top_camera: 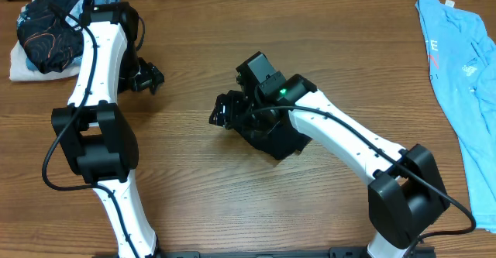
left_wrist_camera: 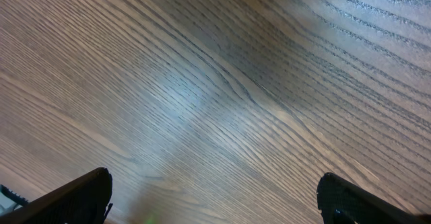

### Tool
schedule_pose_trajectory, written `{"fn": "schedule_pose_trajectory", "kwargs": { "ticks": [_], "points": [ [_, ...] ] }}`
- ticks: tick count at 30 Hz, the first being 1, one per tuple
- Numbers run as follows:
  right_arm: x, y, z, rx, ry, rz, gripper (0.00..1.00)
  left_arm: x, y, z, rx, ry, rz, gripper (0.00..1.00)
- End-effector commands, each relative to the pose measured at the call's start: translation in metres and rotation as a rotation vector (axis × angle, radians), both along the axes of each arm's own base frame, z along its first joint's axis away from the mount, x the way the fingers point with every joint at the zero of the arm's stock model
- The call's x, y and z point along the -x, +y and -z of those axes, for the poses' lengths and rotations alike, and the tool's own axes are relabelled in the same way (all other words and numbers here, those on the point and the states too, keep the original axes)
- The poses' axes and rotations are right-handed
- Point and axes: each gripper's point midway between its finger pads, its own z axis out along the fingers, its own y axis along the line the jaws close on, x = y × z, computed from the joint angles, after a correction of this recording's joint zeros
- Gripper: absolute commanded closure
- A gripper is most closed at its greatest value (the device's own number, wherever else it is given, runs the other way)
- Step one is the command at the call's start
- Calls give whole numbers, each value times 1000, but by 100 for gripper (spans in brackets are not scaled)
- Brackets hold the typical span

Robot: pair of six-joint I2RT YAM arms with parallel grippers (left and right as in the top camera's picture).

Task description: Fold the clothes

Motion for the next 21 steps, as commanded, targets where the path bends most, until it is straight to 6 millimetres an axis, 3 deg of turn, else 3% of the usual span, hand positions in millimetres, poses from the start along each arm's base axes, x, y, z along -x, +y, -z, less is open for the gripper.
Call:
{"fn": "schedule_pose_trajectory", "kwargs": {
  "ticks": [1,8,15,21],
  "points": [
    [-8,-2,3,-20,22,71,8,2,4,0,-12,7,1,0],
    [-23,-15,25,66,3,135,10,2,4,0,-12,6,1,0],
    [-40,-5,54,61,-28,120,12,2,4,0,-12,7,2,0],
    [-55,-12,58,113,-86,163,44,2,4,0,-12,7,2,0]
  ]
}}
